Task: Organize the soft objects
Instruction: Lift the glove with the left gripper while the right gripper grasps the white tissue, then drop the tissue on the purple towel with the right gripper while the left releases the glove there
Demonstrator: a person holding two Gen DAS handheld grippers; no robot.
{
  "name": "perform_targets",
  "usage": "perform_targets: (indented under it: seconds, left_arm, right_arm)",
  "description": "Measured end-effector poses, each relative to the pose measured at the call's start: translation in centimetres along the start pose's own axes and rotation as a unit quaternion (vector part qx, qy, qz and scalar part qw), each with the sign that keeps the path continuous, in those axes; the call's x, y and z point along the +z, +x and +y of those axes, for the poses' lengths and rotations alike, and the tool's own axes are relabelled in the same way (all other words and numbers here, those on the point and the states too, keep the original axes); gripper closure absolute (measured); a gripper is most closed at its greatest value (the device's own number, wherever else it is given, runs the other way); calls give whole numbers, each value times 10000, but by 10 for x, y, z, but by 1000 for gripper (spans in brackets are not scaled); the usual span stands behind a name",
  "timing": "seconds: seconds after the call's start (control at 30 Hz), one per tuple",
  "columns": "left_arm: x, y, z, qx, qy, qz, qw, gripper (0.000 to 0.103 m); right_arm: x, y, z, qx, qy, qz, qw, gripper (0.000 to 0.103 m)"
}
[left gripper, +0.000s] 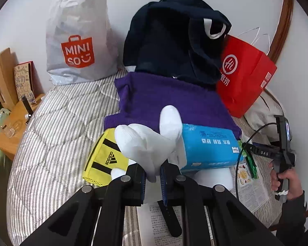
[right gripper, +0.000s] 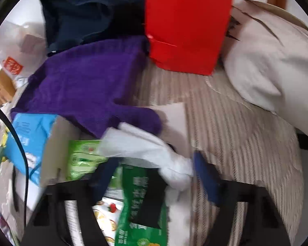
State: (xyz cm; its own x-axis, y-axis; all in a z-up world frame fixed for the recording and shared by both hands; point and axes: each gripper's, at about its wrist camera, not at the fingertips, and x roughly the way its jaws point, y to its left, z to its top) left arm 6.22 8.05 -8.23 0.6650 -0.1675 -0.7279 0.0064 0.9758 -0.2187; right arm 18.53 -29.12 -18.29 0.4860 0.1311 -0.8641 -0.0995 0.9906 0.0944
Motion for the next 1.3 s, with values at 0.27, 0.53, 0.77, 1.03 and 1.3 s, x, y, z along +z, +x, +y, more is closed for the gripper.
perform_targets:
  seconds: [0.27,0.53,0.77,1.03,1.3]
  left_arm:
    - [-3,8,0,-62,-13,70,10000,91]
    - [0,4,2,-69,-3,8,10000,91]
    - [12,-6,7,-24,59,-107,9999,91]
    - [37,-15,9,-114,119,-286,9995,91]
    - [62,-6,1,-57,294,-320,9990,91]
  right_arm:
    - [-3,-13,7,337,-294,-133,9989,80]
    - [-6,-43,-1,433,-76,-333,9985,81]
    - [1,-64,6,440,-74,-463,9979,81]
    - [17,-80,24,530,-81,-657,9964,81]
    - [40,-83,40,636,-37,-801,9947,81]
